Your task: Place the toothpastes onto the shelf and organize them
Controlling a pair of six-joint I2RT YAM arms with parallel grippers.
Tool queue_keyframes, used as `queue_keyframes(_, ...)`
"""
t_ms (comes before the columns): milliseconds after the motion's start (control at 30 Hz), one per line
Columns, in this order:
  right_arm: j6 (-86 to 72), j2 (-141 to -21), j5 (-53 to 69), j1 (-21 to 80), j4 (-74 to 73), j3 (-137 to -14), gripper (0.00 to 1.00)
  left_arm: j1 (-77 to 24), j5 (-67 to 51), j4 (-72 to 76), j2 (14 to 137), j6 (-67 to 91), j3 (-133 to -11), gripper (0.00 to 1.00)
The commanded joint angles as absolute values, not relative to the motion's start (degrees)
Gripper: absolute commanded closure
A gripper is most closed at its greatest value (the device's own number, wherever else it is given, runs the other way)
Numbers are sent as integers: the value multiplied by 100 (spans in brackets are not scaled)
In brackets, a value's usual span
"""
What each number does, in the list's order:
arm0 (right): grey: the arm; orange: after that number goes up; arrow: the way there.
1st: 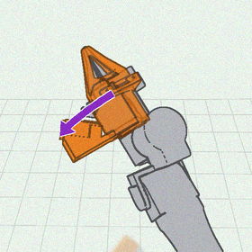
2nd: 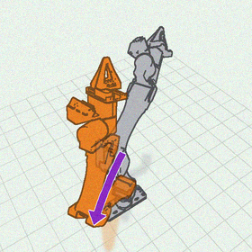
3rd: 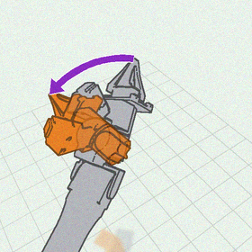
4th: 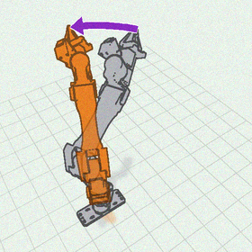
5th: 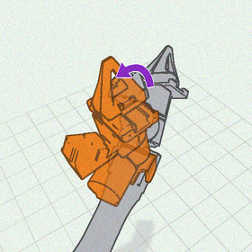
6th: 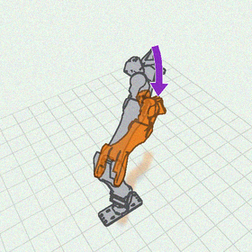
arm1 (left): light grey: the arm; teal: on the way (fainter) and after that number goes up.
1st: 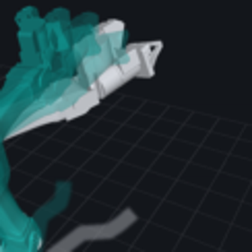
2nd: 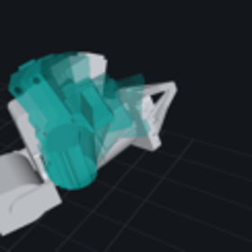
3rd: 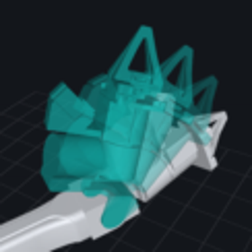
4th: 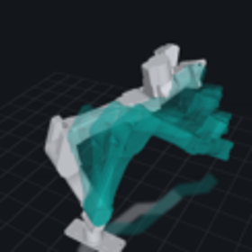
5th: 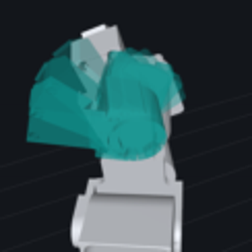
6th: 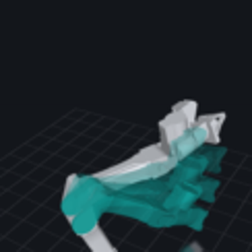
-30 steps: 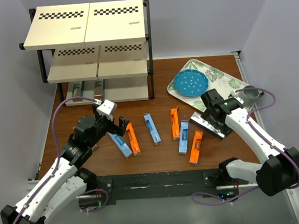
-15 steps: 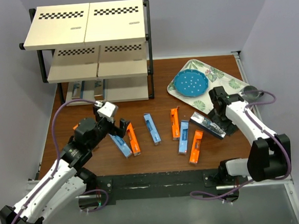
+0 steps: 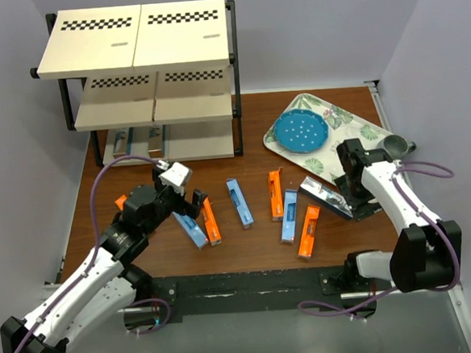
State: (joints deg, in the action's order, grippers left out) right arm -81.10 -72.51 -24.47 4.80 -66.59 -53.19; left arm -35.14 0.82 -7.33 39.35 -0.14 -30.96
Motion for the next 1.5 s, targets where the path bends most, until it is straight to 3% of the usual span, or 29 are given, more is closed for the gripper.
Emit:
queue_keyframes(0,-9877,-7111,-2592,475,-6628,-5098,7,-3647,105,-448,3885,-167,-3050,0)
queue_keyframes(400,-10722,-7567,-2549,475,-5846,-4843,5,-3771,132,-457,3797,-193,-3023,0)
queue_keyframes(767,-11109,-8112,-2347,475,-5362,-4711,8,-3771,106,-422,3929,-211,-3023,0)
queue_keyframes(1233,-11048,-8095,-2285,466,-4939,-4104,41,-3779,26,-413,4025,-237,-3023,0)
queue_keyframes(1467,-10504,-7498,-2645,475,-5562,-4403,55,-3771,-298,-387,4104,-255,-3032,0)
